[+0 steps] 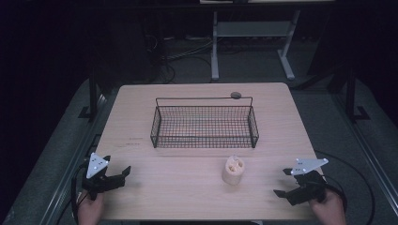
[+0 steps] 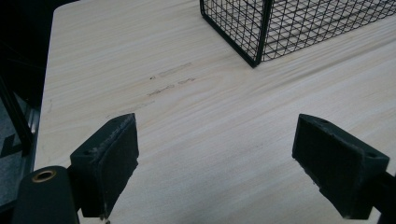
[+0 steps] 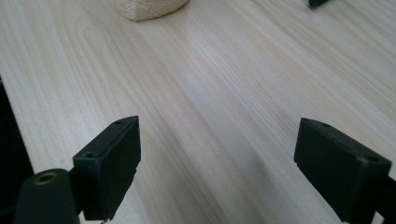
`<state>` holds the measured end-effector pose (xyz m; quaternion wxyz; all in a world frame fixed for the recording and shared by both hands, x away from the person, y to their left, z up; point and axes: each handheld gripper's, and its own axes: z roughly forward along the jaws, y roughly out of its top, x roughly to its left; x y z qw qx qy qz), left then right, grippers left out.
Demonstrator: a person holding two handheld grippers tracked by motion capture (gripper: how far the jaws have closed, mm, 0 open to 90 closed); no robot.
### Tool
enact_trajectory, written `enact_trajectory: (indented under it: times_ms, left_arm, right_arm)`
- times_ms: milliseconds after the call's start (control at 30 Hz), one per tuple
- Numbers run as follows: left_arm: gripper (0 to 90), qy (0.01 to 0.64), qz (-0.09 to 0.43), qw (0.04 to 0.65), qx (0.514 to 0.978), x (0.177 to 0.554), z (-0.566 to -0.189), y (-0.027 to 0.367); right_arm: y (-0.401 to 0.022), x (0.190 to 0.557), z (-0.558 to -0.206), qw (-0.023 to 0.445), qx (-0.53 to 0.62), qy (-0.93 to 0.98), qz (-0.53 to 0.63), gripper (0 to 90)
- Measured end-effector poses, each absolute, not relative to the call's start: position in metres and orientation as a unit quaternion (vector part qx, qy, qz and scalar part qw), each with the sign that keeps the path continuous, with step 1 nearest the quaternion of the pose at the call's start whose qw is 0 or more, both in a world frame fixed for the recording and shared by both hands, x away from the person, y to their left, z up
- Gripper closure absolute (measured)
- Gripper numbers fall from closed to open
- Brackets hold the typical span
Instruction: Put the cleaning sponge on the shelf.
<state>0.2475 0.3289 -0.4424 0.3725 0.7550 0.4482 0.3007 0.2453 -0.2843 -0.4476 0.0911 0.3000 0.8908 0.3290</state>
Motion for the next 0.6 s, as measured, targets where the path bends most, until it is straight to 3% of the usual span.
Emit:
enact_trajectory:
  times_ms: [600]
  left_arm:
    - [13.7, 0.444, 0.303, 0.372, 0.757, 0.247, -0.442, 0.328]
  right_arm:
    - [-0.250, 0.266, -0.421, 0.066, 0.250, 0.908, 0.329, 14.3]
